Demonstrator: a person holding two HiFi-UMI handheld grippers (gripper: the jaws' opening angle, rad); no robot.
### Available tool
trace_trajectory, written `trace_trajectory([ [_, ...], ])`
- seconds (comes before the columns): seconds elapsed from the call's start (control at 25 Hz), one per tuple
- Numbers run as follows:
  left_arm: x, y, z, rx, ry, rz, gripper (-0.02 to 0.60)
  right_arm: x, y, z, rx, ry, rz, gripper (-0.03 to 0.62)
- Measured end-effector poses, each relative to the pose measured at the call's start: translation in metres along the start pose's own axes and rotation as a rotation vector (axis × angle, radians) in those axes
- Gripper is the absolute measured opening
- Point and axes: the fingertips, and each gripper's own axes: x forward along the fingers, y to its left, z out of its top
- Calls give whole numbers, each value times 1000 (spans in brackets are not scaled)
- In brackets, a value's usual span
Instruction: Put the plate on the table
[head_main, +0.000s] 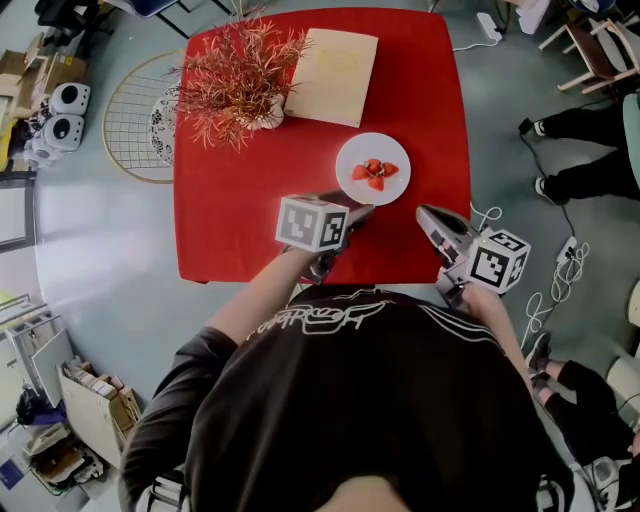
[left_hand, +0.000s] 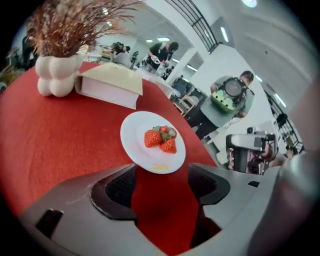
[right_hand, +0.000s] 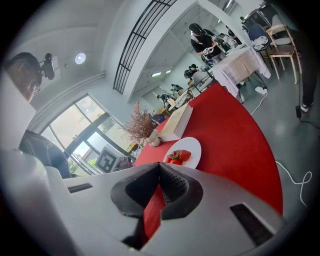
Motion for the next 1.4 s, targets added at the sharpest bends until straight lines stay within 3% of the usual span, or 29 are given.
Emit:
trace_trajectory([
  [0.16,-2,-2,-2,94,14,34,316,-2,3,-1,-2,1,4,8],
  [0.24,-5,-3,-1,89,-6,29,316,-3,4,-3,-2,0,4,8],
  [0.44,-23,-22,10,33,-119,-65,313,-12,6,-6,13,-14,6,8],
  [0.48,-30,-27,12,24,-144,-84,292,-14,8,-7,10,-16,7,8],
  [0.6,-51,-42,18,1,-237,-133,84,-20,19,-9,-14,-23,21,8],
  [0.72,-67,-62,16,46,-277,-165,11,-29,29,-14,-45,-25,22,8],
  [0.92,-83,-99,-7,172,-269,-177,8,-46,54,-24,-90,-40,50,8],
  [1.4,-111,-164,-75,166,-305,-188,8,-102,102,-83,-163,-37,80,8],
])
